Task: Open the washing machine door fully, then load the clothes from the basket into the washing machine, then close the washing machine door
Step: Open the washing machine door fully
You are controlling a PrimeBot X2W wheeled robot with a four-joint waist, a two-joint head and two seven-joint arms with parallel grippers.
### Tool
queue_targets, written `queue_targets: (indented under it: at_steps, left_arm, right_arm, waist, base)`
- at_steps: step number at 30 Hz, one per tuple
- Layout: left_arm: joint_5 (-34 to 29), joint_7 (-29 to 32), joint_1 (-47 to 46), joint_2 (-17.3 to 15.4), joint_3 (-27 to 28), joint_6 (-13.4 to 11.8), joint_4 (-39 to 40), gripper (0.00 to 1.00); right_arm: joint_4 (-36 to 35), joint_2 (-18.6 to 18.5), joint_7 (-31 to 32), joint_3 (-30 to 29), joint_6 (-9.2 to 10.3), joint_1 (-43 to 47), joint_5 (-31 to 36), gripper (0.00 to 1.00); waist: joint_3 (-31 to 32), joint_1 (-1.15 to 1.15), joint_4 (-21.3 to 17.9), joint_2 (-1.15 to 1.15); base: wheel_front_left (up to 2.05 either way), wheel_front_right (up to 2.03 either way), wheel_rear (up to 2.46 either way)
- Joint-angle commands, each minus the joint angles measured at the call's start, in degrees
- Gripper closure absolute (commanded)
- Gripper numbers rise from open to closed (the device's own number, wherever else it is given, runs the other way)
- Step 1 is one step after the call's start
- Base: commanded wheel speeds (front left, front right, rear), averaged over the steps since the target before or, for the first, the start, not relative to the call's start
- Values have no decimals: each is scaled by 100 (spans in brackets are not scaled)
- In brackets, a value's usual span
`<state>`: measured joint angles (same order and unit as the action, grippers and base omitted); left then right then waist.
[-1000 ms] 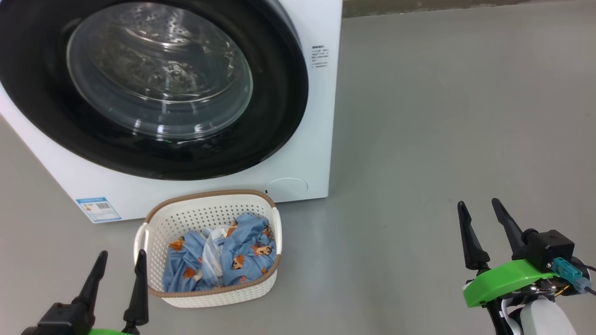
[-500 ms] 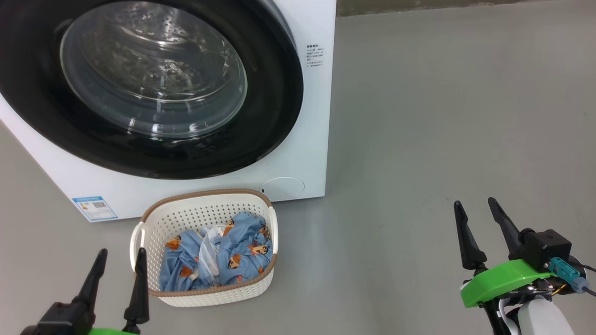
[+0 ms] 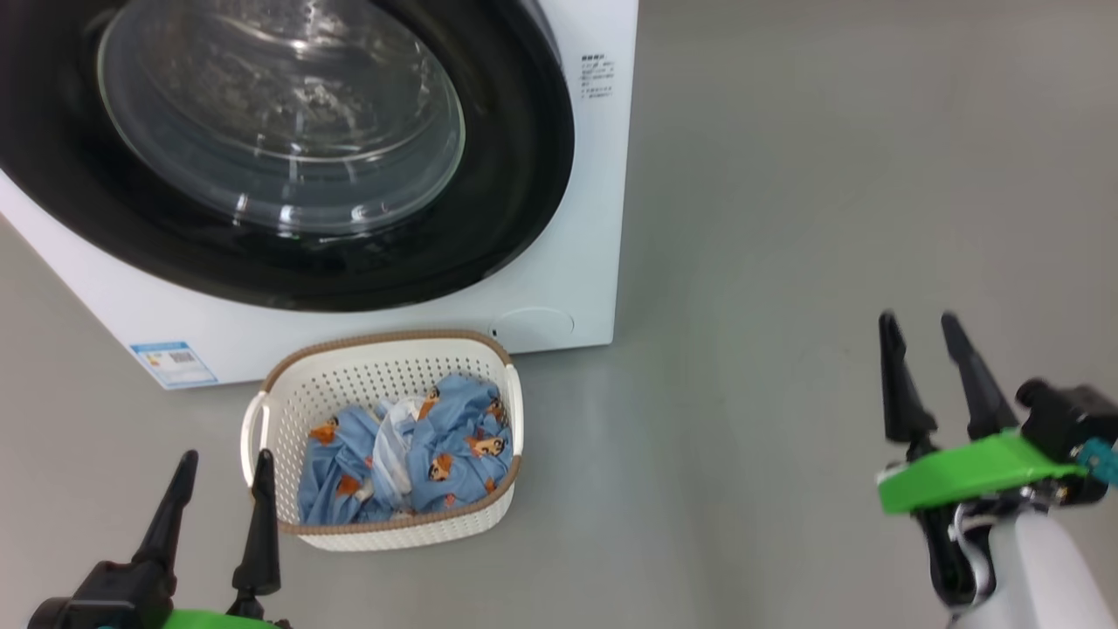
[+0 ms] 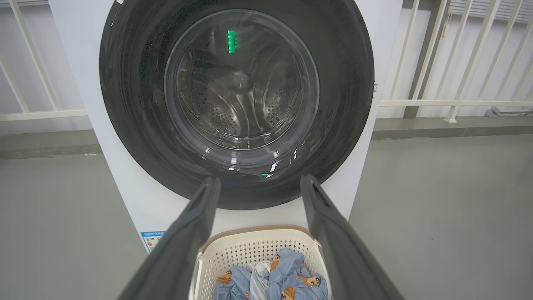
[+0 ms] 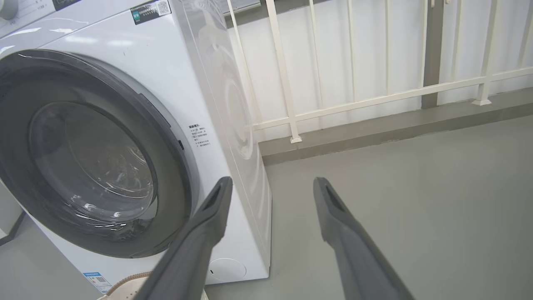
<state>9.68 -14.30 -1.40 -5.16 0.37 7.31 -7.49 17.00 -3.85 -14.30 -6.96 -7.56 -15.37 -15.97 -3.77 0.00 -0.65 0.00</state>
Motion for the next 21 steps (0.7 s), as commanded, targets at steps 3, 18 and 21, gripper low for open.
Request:
queue_targets:
  at_steps: [3, 18, 21]
  left_arm:
    - [-113, -70, -92, 9, 225, 18, 276, 0]
    - [-37, -70, -460, 197, -114, 18, 278, 0]
    - [-3, -70, -558, 211, -175, 18, 243, 0]
  right_arm:
    - [-216, -63, -70, 92, 8, -471, -419, 0]
    - [-14, -166, 424, -342, 8, -1966, -3447, 0]
    - [175, -168, 678, -462, 8, -2310, -3917, 9]
  waist:
    - [-209, 0, 78, 0]
    - [-1038, 0, 494, 0]
    - [-1186, 0, 569, 0]
  base:
    - [0, 0, 0]
    - [0, 0, 0]
    - [0, 0, 0]
